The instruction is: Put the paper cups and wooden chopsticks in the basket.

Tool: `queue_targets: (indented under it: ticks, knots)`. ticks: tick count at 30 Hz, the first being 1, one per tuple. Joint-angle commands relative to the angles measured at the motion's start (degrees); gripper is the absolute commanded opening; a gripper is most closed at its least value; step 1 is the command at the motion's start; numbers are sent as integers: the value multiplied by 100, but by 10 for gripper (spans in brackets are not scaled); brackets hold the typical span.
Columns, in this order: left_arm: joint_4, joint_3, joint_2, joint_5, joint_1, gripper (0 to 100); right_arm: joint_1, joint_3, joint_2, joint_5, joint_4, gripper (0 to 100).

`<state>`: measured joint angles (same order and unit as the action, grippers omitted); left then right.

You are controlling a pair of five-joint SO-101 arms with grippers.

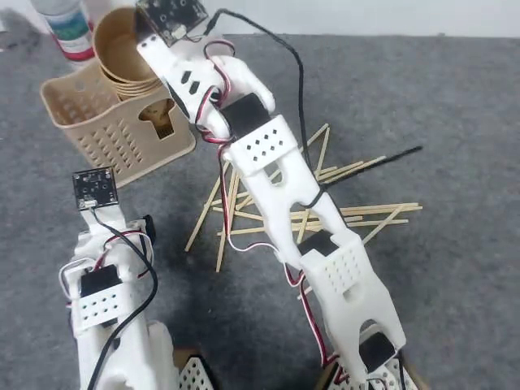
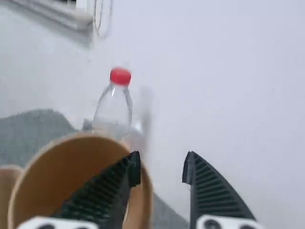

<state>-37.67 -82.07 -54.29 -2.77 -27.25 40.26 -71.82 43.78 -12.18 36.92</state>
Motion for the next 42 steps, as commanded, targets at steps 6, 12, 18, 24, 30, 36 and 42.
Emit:
queue_targets:
  ticks: [6, 12, 18, 24, 30, 36, 42]
  knots:
    - [79, 22, -105, 62, 35, 224, -57, -501, -277, -9, 1341, 151]
    - [70, 22, -105, 62, 35, 224, -92, -316, 505, -158, -400, 147]
    - [79, 22, -105, 62, 35, 224, -66, -431, 1429, -1574, -1851, 131]
    - [88, 22, -105, 62, 35, 224, -66, -1407, 1455, -1556, -2018, 54]
    - [79, 22, -105, 62, 35, 224, -4, -2409, 1262, -1169, -66, 109]
    - [79, 22, -105, 62, 35, 224, -136, -2444, 901, -484, 418, 141]
    - [79, 22, -105, 62, 35, 224, -804, -2444, 189, 624, 1938, 143]
